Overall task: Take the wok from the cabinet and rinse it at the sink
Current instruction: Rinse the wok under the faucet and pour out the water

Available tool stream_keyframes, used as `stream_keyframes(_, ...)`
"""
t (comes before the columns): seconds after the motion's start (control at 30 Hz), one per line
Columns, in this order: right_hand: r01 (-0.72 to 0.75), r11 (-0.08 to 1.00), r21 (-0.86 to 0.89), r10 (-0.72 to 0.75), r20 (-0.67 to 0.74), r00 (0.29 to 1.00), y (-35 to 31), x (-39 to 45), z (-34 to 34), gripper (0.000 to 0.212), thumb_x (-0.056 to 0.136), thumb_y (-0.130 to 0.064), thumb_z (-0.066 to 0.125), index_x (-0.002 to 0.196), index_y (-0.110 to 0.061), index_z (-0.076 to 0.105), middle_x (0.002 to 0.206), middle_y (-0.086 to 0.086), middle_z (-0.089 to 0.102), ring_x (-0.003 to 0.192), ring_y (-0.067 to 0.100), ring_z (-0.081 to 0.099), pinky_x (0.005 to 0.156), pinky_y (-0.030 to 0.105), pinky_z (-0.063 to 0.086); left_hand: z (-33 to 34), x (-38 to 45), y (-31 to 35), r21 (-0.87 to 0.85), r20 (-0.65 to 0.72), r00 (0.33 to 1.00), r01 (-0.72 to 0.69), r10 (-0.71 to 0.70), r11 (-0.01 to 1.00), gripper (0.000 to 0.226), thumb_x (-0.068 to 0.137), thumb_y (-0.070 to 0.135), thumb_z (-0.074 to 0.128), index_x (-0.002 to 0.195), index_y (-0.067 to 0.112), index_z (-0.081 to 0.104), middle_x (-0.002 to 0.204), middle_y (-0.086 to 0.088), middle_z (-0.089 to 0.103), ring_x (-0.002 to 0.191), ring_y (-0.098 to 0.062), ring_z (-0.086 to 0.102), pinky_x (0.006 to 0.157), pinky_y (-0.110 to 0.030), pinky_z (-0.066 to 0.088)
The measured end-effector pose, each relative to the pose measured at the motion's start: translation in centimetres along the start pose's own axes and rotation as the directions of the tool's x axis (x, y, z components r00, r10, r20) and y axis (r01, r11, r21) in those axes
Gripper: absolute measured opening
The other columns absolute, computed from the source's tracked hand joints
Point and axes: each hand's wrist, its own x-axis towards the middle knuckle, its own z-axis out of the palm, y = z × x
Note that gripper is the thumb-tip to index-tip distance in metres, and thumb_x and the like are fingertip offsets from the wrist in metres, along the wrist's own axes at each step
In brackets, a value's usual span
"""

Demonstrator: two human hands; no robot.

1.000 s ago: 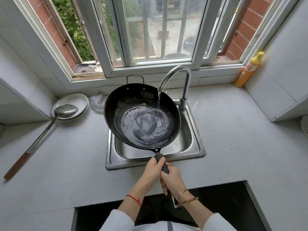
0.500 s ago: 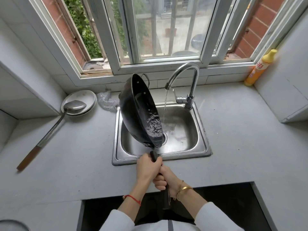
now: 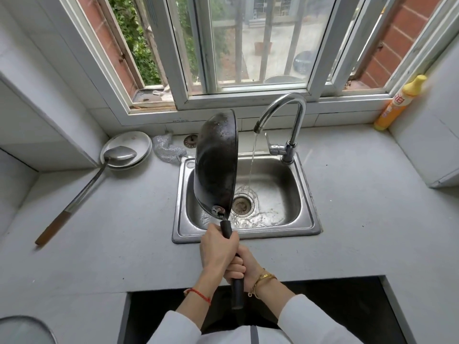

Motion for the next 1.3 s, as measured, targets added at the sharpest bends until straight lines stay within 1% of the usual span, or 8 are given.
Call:
stream_keyframes(0.2, 0.001, 1.000, -0.001, 0.000, 0.094, 0.996, -0.4, -0.7, -0.2, 0.045, 0.067, -0.011, 0.082, 0.040, -0.010, 0.046, 0.027, -0.001, 0.038, 0.018, 0.009, 0.036, 0.021, 0.015, 0.027, 0.7, 0.5, -0.5, -0.233, 0.197, 0.973, 0.166, -0.121, 0.958, 0.032, 0.076, 0.034, 0.070, 0.094, 0.011, 0.058, 0.078, 0.000, 0.067, 0.071, -0.013, 0.065, 0.067, -0.028, 0.052)
stream_keyframes(0.37, 0.010, 1.000, -0.013, -0.009, 0.076, 0.997, -1.0, -0.7, -2.0, 0.051, 0.079, -0.005, 0.070, 0.043, -0.015, 0.034, 0.029, 0.001, 0.039, 0.020, 0.012, 0.040, 0.023, 0.016, 0.030, 0.2, 0.9, -1.6, -0.563, 0.690, 0.721, 0.481, 0.062, 0.672, 0.026, 0.088, 0.033, 0.063, 0.092, 0.008, 0.060, 0.072, -0.002, 0.054, 0.062, -0.013, 0.049, 0.064, -0.024, 0.042)
stream_keyframes(0.53, -0.001, 0.998, -0.063, 0.006, 0.078, 0.997, -1.2, -0.9, -2.4, 0.047, 0.077, -0.009, 0.073, 0.044, -0.015, 0.039, 0.030, -0.001, 0.040, 0.021, 0.010, 0.039, 0.025, 0.015, 0.027, 0.9, 1.3, -1.9, -0.572, 0.657, 0.752, 0.452, 0.052, 0.685, 0.019, 0.092, 0.024, 0.060, 0.085, 0.007, 0.061, 0.073, -0.006, 0.054, 0.061, -0.014, 0.050, 0.061, -0.023, 0.042)
stream_keyframes(0.67, -0.035, 0.893, -0.448, -0.066, -0.208, 0.976, -1.7, -2.3, -0.7, 0.035, 0.086, -0.025, 0.061, 0.055, -0.018, 0.045, 0.042, -0.004, 0.037, 0.033, 0.008, 0.036, 0.035, 0.018, 0.034, 1.1, 1.4, -2.0, -0.560, 0.639, 0.769, 0.451, 0.016, 0.695, 0.016, 0.094, 0.017, 0.059, 0.084, 0.005, 0.062, 0.072, -0.005, 0.061, 0.065, -0.015, 0.053, 0.065, -0.025, 0.044)
stream_keyframes(0.8, -0.063, 0.701, -0.710, -0.428, -0.490, 0.760, 0.0, -3.3, 0.5, 0.024, 0.090, -0.024, 0.058, 0.069, -0.013, 0.056, 0.054, 0.001, 0.049, 0.045, 0.014, 0.048, 0.047, 0.024, 0.045, 1.8, 1.2, -1.9, -0.576, 0.616, 0.787, 0.433, 0.020, 0.693, 0.017, 0.093, 0.008, 0.057, 0.079, 0.002, 0.062, 0.066, -0.007, 0.063, 0.070, -0.022, 0.057, 0.074, -0.031, 0.046)
stream_keyframes(0.87, -0.107, 0.501, -0.859, -0.660, -0.459, 0.595, 1.2, -2.8, 0.4, 0.022, 0.092, -0.025, 0.058, 0.072, -0.016, 0.058, 0.057, 0.000, 0.052, 0.051, 0.014, 0.052, 0.049, 0.026, 0.047, 2.1, 1.1, -1.5, -0.596, 0.613, 0.790, 0.447, 0.017, 0.667, 0.016, 0.093, 0.004, 0.056, 0.079, 0.001, 0.062, 0.066, -0.007, 0.063, 0.070, -0.022, 0.057, 0.079, -0.033, 0.047)
stream_keyframes(0.93, -0.128, 0.402, -0.907, -0.735, -0.402, 0.546, 1.4, -2.3, 0.4, 0.023, 0.092, -0.027, 0.058, 0.071, -0.022, 0.058, 0.060, -0.001, 0.054, 0.057, 0.014, 0.055, 0.055, 0.028, 0.051, 2.3, 1.0, -1.4, -0.595, 0.604, 0.797, 0.435, 0.018, 0.676, 0.014, 0.093, 0.004, 0.056, 0.081, 0.000, 0.063, 0.068, -0.008, 0.063, 0.071, -0.021, 0.058, 0.082, -0.034, 0.048)
stream_keyframes(1.3, -0.139, 0.447, -0.884, -0.590, -0.408, 0.696, -0.5, -1.3, -0.6, 0.018, 0.092, -0.022, 0.055, 0.075, -0.018, 0.056, 0.057, 0.001, 0.046, 0.045, 0.012, 0.044, 0.044, 0.023, 0.042, 3.1, 2.6, -2.9, -0.536, 0.485, 0.872, 0.357, -0.067, 0.765, 0.011, 0.088, 0.012, 0.066, 0.092, 0.002, 0.068, 0.089, -0.013, 0.070, 0.092, -0.026, 0.064, 0.095, -0.040, 0.049)
